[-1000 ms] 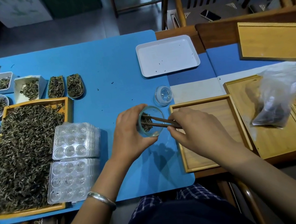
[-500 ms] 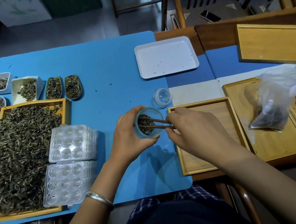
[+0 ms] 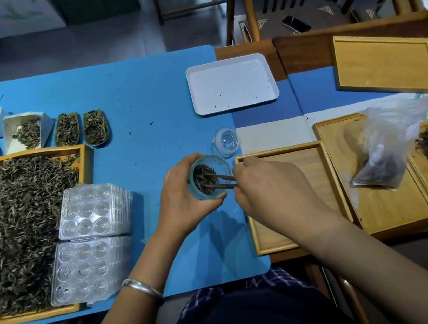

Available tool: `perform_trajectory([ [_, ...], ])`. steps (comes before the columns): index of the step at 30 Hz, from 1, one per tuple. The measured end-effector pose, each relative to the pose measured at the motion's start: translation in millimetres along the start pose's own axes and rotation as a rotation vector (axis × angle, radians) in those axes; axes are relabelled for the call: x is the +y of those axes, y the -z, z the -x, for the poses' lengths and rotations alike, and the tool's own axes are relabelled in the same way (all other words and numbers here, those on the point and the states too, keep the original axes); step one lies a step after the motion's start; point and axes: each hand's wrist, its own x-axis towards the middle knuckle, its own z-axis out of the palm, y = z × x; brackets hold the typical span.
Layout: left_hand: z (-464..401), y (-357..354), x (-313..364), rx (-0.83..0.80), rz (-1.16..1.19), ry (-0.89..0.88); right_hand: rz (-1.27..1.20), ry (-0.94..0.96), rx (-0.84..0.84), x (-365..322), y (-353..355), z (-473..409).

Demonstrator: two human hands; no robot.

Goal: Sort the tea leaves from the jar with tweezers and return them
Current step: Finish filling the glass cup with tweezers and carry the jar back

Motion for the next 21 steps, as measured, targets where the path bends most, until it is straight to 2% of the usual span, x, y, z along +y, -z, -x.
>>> perform_trajectory([
  [9,-2.4,-0.8,4.1,0.005,0.008,-0.010,-0.042,0.007,0.026,2.7,-1.5,5.3],
  [21,1.7,-0.2,4.8,0.026,-0.030,-0.048,0.035,-0.040,0.017,0.2,5.6,6.6],
])
